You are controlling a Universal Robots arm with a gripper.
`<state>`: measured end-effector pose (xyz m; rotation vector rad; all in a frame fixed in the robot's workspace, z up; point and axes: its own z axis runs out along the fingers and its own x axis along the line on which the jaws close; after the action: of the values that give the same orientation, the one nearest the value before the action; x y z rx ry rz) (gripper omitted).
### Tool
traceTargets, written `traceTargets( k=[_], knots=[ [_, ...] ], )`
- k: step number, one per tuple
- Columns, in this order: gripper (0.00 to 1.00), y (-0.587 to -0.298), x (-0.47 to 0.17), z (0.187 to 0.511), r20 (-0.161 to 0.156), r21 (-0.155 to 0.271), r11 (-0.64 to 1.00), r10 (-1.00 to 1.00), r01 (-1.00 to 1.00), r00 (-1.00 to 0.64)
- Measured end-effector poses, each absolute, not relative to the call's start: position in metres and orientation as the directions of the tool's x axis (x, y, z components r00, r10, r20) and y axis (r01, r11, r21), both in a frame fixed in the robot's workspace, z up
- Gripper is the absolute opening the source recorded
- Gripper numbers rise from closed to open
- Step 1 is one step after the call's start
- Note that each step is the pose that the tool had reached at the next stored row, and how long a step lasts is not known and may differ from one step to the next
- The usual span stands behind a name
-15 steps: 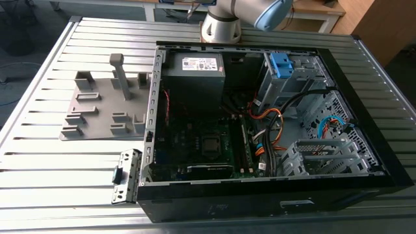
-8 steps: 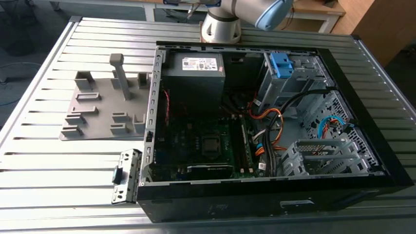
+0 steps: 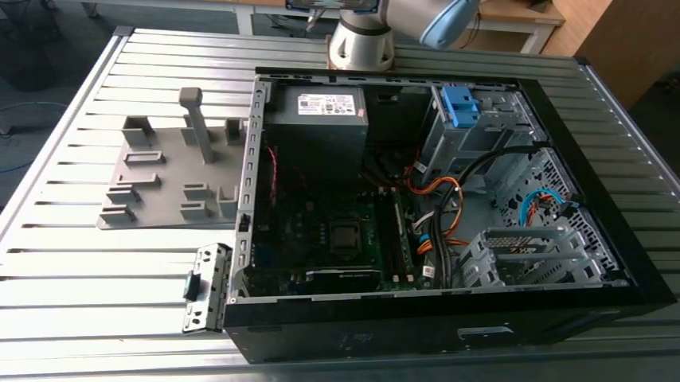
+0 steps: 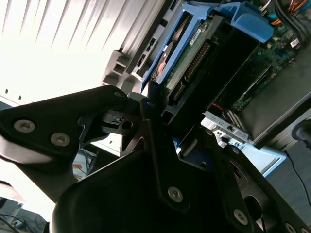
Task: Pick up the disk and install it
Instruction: 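Pick up the disk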
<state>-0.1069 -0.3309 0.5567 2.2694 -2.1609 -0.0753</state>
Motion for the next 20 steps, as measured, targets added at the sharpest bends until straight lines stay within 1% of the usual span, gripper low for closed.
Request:
traceTargets(
  k=[15, 20],
  knots=[
    [0.36, -0.334, -0.043, 0.554, -0.03, 0.043, -0.05, -0.998, -0.998, 0.048],
    [0.36, -0.335, -0.039, 0.548, -0.042, 0.043, -0.039, -0.998, -0.998, 0.037]
  ],
)
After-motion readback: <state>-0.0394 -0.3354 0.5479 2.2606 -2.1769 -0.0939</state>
